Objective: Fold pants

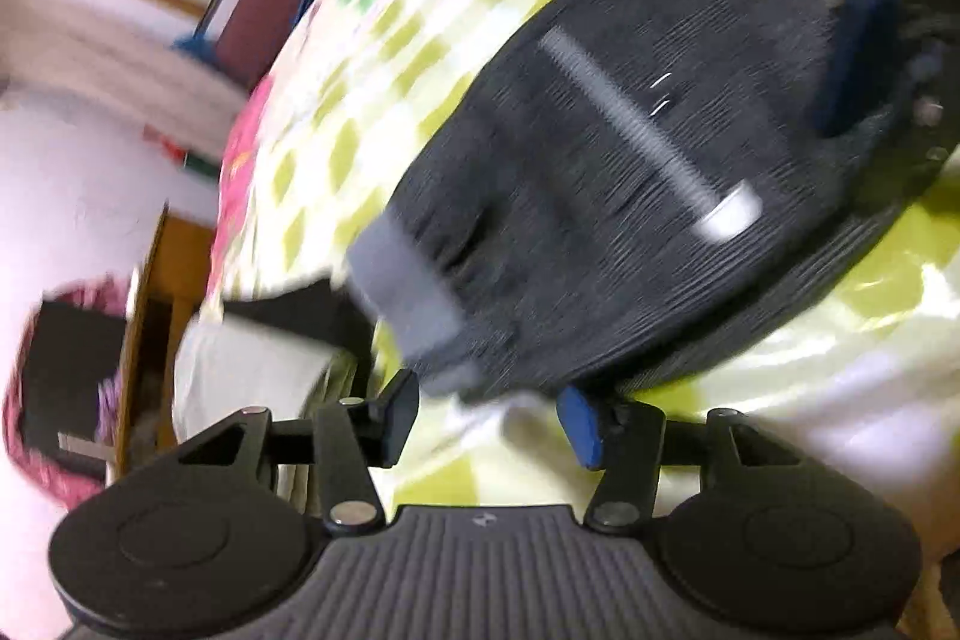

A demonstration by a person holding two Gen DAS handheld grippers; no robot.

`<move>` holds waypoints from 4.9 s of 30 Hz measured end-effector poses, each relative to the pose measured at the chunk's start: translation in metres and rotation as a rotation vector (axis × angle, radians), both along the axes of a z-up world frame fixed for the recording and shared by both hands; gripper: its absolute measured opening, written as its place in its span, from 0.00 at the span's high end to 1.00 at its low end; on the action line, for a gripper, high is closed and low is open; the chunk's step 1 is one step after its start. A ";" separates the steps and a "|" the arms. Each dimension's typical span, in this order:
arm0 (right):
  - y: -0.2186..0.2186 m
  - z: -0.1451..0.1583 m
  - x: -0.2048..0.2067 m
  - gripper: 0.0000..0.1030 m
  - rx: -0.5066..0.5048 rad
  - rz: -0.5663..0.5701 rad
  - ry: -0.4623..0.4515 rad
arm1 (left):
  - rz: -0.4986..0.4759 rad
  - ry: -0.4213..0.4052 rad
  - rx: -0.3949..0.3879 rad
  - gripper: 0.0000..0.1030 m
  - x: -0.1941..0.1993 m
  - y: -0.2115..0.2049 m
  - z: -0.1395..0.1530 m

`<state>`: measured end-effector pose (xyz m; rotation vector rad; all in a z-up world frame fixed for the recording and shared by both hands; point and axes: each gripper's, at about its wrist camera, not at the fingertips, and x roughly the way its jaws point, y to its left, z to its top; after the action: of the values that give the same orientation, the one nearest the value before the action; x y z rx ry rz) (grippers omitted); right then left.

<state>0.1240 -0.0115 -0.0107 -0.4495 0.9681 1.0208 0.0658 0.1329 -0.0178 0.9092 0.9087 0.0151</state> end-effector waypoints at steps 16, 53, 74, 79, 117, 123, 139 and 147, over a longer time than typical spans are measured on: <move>-0.139 0.029 0.145 0.69 0.113 -0.545 0.116 | -0.121 -0.180 -0.288 0.35 0.035 -0.053 0.033; -0.157 0.000 0.187 0.55 0.206 -0.420 0.510 | -0.261 -0.087 -0.280 0.35 0.058 -0.112 -0.002; -0.142 -0.042 0.227 0.58 0.408 -0.554 0.742 | -0.243 -0.097 -0.308 0.35 0.053 -0.109 -0.006; -0.169 -0.073 0.233 0.83 0.557 -0.761 0.816 | -0.228 -0.106 -0.295 0.35 0.056 -0.111 -0.016; -0.588 -0.049 -0.103 0.76 0.781 -1.957 0.111 | -0.829 -0.038 -0.393 0.33 -0.019 -0.381 -0.024; -0.582 -0.037 -0.122 0.75 0.736 -1.966 0.078 | -0.797 -0.065 -0.486 0.33 -0.020 -0.365 -0.027; -0.568 -0.045 -0.136 0.41 1.129 -1.875 0.006 | -0.669 -0.112 -0.478 0.32 -0.033 -0.367 -0.028; -0.582 -0.058 -0.118 0.55 1.085 -1.894 0.035 | -0.674 -0.102 -0.420 0.32 -0.035 -0.376 -0.030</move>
<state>0.0058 -0.5936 -0.0688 1.2475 0.3593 -0.3398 0.0311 -0.2432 -0.0474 0.7704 0.4485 -0.6785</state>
